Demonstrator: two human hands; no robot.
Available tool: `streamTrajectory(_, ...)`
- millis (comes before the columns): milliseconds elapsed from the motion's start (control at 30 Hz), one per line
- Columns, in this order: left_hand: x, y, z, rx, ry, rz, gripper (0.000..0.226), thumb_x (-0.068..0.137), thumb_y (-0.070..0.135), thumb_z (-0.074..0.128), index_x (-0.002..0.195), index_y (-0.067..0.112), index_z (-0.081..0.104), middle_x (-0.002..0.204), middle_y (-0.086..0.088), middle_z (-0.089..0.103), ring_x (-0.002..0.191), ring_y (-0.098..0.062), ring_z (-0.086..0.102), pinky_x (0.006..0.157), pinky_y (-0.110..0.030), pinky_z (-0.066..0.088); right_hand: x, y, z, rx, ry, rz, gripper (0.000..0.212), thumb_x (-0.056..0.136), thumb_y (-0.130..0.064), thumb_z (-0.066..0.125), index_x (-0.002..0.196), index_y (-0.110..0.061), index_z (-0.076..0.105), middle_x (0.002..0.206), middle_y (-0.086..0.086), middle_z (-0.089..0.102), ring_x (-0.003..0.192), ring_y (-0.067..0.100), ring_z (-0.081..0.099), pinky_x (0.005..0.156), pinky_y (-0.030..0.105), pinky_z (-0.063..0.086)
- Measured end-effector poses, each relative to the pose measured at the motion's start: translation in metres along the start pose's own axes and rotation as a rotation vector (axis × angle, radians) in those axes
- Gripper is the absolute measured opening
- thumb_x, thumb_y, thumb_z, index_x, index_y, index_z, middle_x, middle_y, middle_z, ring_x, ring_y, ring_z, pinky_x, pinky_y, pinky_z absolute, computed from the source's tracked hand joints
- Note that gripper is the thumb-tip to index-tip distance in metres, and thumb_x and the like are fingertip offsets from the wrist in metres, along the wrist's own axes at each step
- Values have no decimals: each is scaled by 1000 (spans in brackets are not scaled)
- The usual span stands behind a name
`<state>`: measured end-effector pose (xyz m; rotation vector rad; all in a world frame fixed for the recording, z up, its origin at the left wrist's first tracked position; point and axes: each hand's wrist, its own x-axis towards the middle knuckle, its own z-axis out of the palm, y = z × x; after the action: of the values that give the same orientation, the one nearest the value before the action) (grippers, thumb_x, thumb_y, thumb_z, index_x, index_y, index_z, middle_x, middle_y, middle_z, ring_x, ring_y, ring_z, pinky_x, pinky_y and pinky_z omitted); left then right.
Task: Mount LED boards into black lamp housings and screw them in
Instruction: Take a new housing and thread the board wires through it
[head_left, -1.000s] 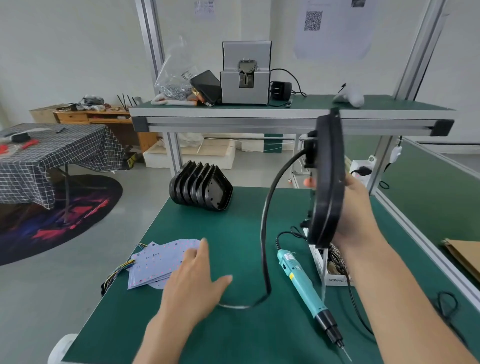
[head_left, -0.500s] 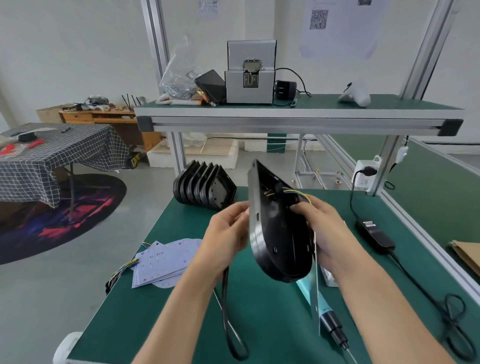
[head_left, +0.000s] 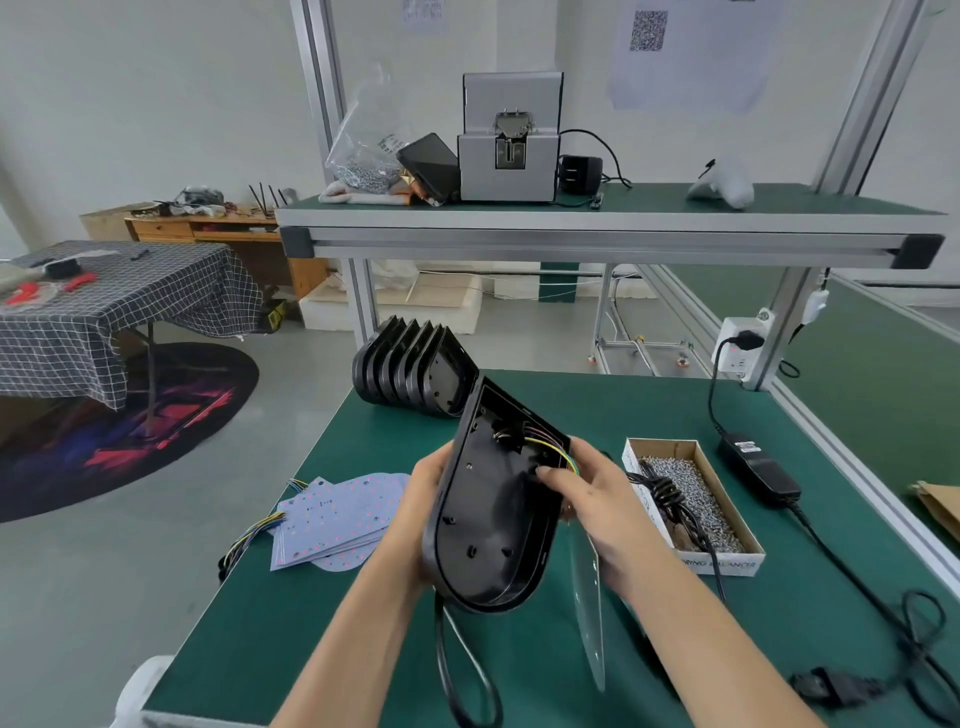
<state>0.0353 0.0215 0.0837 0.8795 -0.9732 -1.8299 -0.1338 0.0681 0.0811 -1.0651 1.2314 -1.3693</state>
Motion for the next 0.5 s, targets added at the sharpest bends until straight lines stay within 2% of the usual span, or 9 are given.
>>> streamTrajectory(67,-6,-7,-1,-75,-45,25,16,89,24,72,79,12,76,84,-10,70,76,-17,66,74,-19,51,2,5,2,-152,31,-55,45,98,-8,69,137,-30,60,123,-8,69,99,-6,64,91,18,47)
streamTrajectory(100,-5,-13,-6,-81,-30,59,15,82,25,80,88,11,78,92,-15,70,80,-20,67,76,-26,55,2,7,2,-263,74,-92,57,97,-18,73,147,-34,51,129,-11,60,106,-7,60,99,21,45)
streamTrajectory(133,-2,-18,-11,-41,15,100,14,84,18,79,96,13,79,97,-18,72,79,-22,69,72,-29,58,1,8,3,-391,138,-159,65,95,-27,76,151,-35,46,130,-12,53,111,-5,56,103,24,43)
streamTrajectory(200,0,-24,-14,13,63,170,30,99,-1,57,115,16,76,99,-22,71,74,-23,68,65,-30,59,-4,9,7,-640,271,-406,61,91,-42,76,146,-30,52,124,-11,48,117,7,50,104,29,40)
streamTrajectory(267,0,-27,-12,-41,57,191,45,104,-8,40,127,14,72,88,-19,64,62,-21,59,59,-25,54,-8,11,12,-790,359,-599,41,91,-46,69,126,-26,63,114,-11,50,111,15,51,98,37,43)
streamTrajectory(333,-3,-28,-9,-70,71,192,47,106,-8,38,129,15,71,79,-11,61,53,-18,51,56,-21,51,-8,11,19,-756,316,-557,22,96,-42,67,113,-28,65,107,-14,59,104,15,57,93,45,48)
streamTrajectory(400,-8,-26,-5,-66,72,191,44,106,-4,39,130,17,71,80,-8,64,50,-16,46,58,-21,48,-7,13,25,-612,232,-430,18,99,-38,68,116,-32,66,108,-19,65,107,8,61,96,41,50)
streamTrajectory(467,-12,-25,-2,-92,22,190,35,106,10,47,133,14,68,96,-11,70,58,-18,52,69,-29,48,-8,13,29,-552,206,-443,22,99,-34,70,120,-35,66,112,-22,68,110,2,62,96,30,50)
streamTrajectory(500,-14,-25,-1,-103,-24,190,35,104,22,52,134,13,67,112,-13,72,71,-23,63,78,-35,52,-9,12,30,-536,208,-466,22,99,-31,70,120,-34,68,112,-22,69,110,1,63,95,26,50)
